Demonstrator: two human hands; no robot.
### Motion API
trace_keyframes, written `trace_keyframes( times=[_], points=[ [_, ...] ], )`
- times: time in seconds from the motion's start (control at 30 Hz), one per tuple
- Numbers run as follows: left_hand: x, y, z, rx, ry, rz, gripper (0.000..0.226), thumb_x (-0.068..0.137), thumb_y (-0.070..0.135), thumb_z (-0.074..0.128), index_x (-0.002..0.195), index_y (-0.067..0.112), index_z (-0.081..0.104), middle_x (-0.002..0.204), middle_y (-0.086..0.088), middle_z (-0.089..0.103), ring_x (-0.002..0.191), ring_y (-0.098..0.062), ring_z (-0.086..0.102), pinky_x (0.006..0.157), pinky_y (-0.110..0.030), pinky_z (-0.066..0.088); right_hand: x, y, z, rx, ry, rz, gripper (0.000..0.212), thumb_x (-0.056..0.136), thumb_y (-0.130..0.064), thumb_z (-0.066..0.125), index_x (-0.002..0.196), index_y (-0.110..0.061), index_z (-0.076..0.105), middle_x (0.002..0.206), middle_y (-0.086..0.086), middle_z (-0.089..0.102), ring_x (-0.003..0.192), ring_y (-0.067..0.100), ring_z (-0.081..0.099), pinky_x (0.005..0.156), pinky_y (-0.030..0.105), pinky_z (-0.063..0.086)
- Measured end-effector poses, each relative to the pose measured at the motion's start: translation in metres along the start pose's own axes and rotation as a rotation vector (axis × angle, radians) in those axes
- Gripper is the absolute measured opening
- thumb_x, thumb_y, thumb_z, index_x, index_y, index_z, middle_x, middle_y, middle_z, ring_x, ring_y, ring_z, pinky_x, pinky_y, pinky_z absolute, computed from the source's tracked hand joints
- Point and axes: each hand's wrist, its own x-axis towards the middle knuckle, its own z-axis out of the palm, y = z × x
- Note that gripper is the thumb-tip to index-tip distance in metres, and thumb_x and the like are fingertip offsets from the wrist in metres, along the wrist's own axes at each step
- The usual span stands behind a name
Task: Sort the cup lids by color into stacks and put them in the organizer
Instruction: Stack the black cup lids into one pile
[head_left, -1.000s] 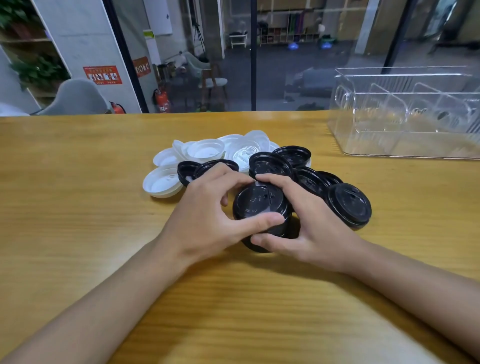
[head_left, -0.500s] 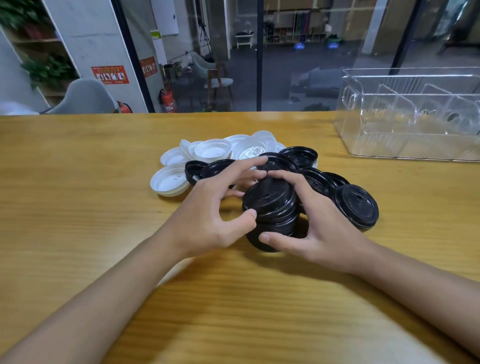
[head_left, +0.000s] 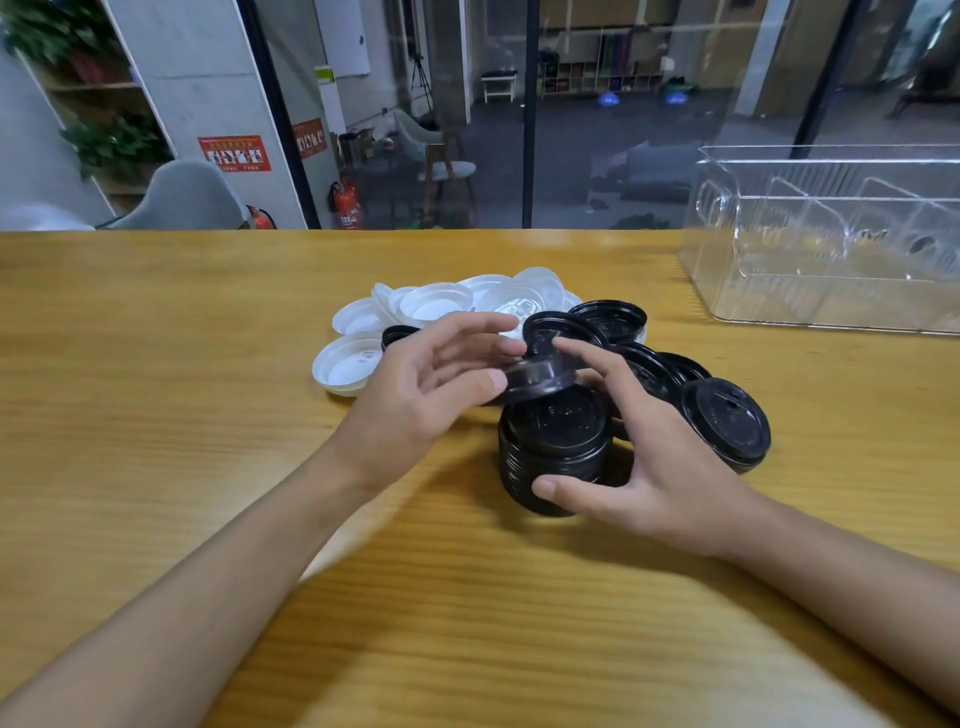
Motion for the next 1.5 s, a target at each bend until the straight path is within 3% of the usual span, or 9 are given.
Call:
trace_keyframes(
  times=[0.13,0.27,0.4,0.5,0.57,0.77,1.07,1.27,1.5],
  points=[
    [-0.003,-0.006,0.002,0.012,-0.111,0.019,0.057,0.081,0.013,0.071,0.137,0.019,0.061,0.140,-0.007,0.065,0.133,-0.020,0.064,0.112,-0.039,0.052,0.002,0.001,0.000,-0.012,-0.001,-0.025,0.091,0.081,-0.042,0.087,0.156,-0.029,0.037,0.144,-0.019,0.060,0.135,0.001,0.057,0.111,0.021,0.044],
    [-0.005,-0.006,0.005,0.059,-0.142,0.020,0.058,0.084,0.002,0.064,0.138,0.021,0.059,0.143,-0.003,0.063,0.138,-0.014,0.059,0.117,-0.041,0.048,0.002,0.002,0.000,-0.009,0.020,-0.031,0.086,0.082,-0.041,0.088,0.152,-0.027,0.042,0.142,-0.021,0.061,0.132,0.004,0.060,0.110,0.028,0.048],
    [-0.009,-0.005,0.013,0.285,-0.015,0.058,0.055,0.079,0.047,0.079,0.131,0.036,0.065,0.128,0.012,0.068,0.126,-0.009,0.063,0.104,-0.030,0.053,0.002,0.003,0.000,-0.033,0.019,-0.021,0.087,0.080,-0.045,0.087,0.152,-0.029,0.041,0.142,-0.018,0.061,0.131,0.007,0.061,0.108,0.036,0.051],
    [-0.009,-0.005,0.018,0.342,0.082,0.060,0.057,0.071,0.060,0.082,0.123,0.039,0.068,0.110,0.012,0.069,0.107,-0.013,0.066,0.091,-0.038,0.057,0.001,0.003,0.000,-0.038,0.017,-0.018,0.088,0.080,-0.045,0.089,0.152,-0.031,0.041,0.139,-0.017,0.062,0.130,0.008,0.062,0.107,0.038,0.052],
    [-0.009,-0.004,0.016,0.310,0.065,0.060,0.059,0.072,0.053,0.085,0.125,0.038,0.067,0.110,0.010,0.072,0.108,-0.014,0.068,0.093,-0.039,0.057,0.001,0.003,0.000,-0.032,0.011,-0.011,0.091,0.080,-0.043,0.091,0.153,-0.031,0.039,0.139,-0.017,0.062,0.130,0.009,0.062,0.107,0.038,0.052],
    [-0.011,0.002,0.012,0.256,-0.060,0.061,0.065,0.080,0.017,0.083,0.139,0.032,0.059,0.132,0.010,0.072,0.133,-0.004,0.061,0.112,-0.026,0.049,0.001,0.001,0.000,-0.014,0.005,-0.029,0.091,0.080,-0.039,0.089,0.154,-0.029,0.038,0.144,-0.020,0.059,0.134,0.004,0.059,0.110,0.028,0.049],
    [-0.011,-0.005,0.023,0.192,-0.059,0.087,0.066,0.082,0.012,0.076,0.143,0.025,0.055,0.129,-0.002,0.066,0.135,-0.012,0.059,0.114,-0.024,0.046,0.002,0.001,0.001,0.001,0.024,-0.004,0.088,0.076,-0.045,0.087,0.149,-0.027,0.041,0.135,-0.018,0.065,0.125,0.001,0.063,0.100,0.012,0.045],
    [-0.010,-0.008,0.025,0.187,-0.022,0.064,0.072,0.078,0.011,0.092,0.140,0.026,0.058,0.125,0.003,0.070,0.131,-0.010,0.063,0.114,-0.028,0.048,0.002,0.002,0.001,-0.019,0.033,0.004,0.086,0.076,-0.044,0.089,0.147,-0.025,0.045,0.132,-0.020,0.067,0.124,0.000,0.064,0.098,0.011,0.045],
    [-0.009,-0.010,0.023,0.201,-0.034,0.026,0.081,0.072,0.010,0.096,0.142,0.027,0.057,0.126,0.006,0.074,0.127,-0.006,0.066,0.113,-0.027,0.048,0.001,0.005,0.001,-0.112,0.014,0.021,0.098,0.079,-0.060,0.085,0.158,-0.026,0.039,0.150,-0.019,0.055,0.138,-0.002,0.052,0.113,0.023,0.044]
  ],
)
